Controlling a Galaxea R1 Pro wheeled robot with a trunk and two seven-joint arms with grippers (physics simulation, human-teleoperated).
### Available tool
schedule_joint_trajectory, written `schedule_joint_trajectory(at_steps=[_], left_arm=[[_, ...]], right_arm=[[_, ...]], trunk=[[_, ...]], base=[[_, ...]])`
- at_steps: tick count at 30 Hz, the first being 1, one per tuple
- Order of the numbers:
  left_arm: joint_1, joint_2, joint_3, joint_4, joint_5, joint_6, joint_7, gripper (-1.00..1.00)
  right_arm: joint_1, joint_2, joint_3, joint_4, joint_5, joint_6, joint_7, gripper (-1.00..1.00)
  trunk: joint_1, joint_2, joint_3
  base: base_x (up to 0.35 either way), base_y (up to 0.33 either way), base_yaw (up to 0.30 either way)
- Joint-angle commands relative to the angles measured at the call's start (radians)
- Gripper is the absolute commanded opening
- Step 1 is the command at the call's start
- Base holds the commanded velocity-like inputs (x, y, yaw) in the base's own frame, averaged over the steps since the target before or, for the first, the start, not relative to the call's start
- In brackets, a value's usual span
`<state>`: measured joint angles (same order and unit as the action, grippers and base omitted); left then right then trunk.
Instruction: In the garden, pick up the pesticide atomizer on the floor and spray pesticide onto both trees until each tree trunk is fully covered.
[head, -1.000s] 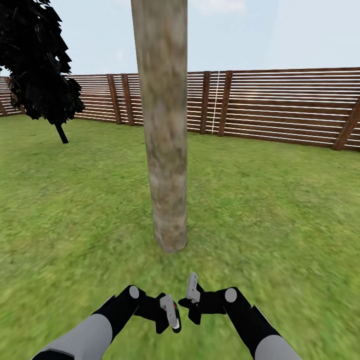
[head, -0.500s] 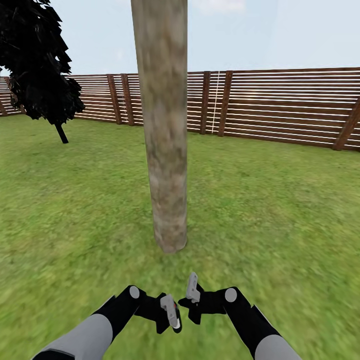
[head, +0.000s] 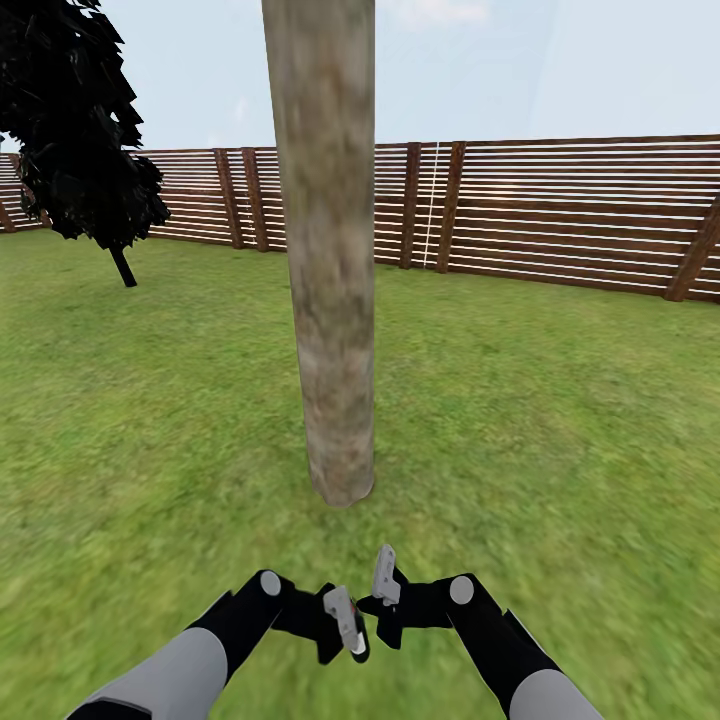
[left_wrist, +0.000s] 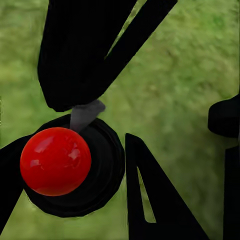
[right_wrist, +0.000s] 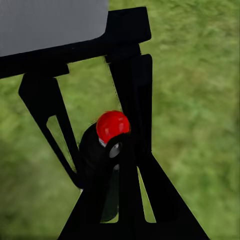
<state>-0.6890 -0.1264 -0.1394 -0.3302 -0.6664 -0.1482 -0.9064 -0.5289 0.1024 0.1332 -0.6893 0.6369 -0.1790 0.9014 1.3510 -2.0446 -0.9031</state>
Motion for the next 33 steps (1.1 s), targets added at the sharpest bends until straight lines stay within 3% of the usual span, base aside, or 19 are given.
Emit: schedule_joint_trajectory(at_steps=[1, 5, 13, 18, 19, 24, 29, 30, 33], left_arm=[[-0.001, 0.0, 0.001, -0.001, 0.002, -0.011, 0.0, -1.0], [-0.001, 0.001, 0.0, -0.001, 0.026, -0.013, 0.0, -1.0], [-0.001, 0.002, 0.0, 0.0, 0.028, -0.013, 0.0, -1.0], [-0.001, 0.018, -0.005, 0.0, 0.019, -0.011, 0.001, -1.0], [-0.001, 0.027, -0.006, 0.0, 0.018, -0.011, 0.002, -1.0], [-0.001, 0.14, -0.008, -0.001, 0.015, -0.011, 0.003, -1.0], [-0.001, 0.205, -0.009, 0.0, 0.014, -0.011, 0.004, -1.0], [-0.001, 0.223, -0.009, -0.001, 0.014, -0.011, 0.005, -1.0], [-0.001, 0.272, -0.009, -0.001, 0.014, -0.01, 0.007, -1.0]], right_arm=[[0.0, 0.0, -0.001, -0.001, 0.01, -0.008, 0.001, -1.0], [0.0, 0.0, -0.001, -0.001, 0.01, -0.008, 0.001, -1.0], [0.0, 0.0, -0.001, -0.001, 0.01, -0.008, 0.001, -1.0], [0.0, 0.0, -0.001, -0.001, 0.01, -0.008, 0.001, -1.0], [0.0, 0.0, -0.001, -0.001, 0.01, -0.008, 0.001, -1.0], [0.0, 0.0, 0.0, 0.0, 0.01, -0.008, 0.001, -1.0], [0.0, 0.0, 0.0, 0.001, 0.012, -0.008, 0.001, -1.0], [0.0, 0.0, -0.001, 0.002, 0.011, -0.008, 0.001, 1.0], [0.0, -0.001, -0.001, 0.005, 0.011, -0.009, 0.001, 1.0]], trunk=[[0.0, 0.0, -0.001], [0.0, 0.0, -0.001], [0.0, 0.0, -0.001], [0.0, 0.0, -0.001], [0.0, 0.0, -0.001], [0.0, 0.0, -0.001], [0.0, 0.0, -0.001], [0.0, 0.0, -0.001], [0.0, 0.0, -0.001]], base=[[0.0, 0.0, 0.0], [0.0, 0.0, 0.0], [0.0, 0.0, 0.0], [0.0, 0.0, 0.0], [0.0, 0.0, 0.0], [0.0, 0.0, 0.0], [0.0, 0.0, 0.0], [0.0, 0.0, 0.0], [0.0, 0.0, 0.0]])
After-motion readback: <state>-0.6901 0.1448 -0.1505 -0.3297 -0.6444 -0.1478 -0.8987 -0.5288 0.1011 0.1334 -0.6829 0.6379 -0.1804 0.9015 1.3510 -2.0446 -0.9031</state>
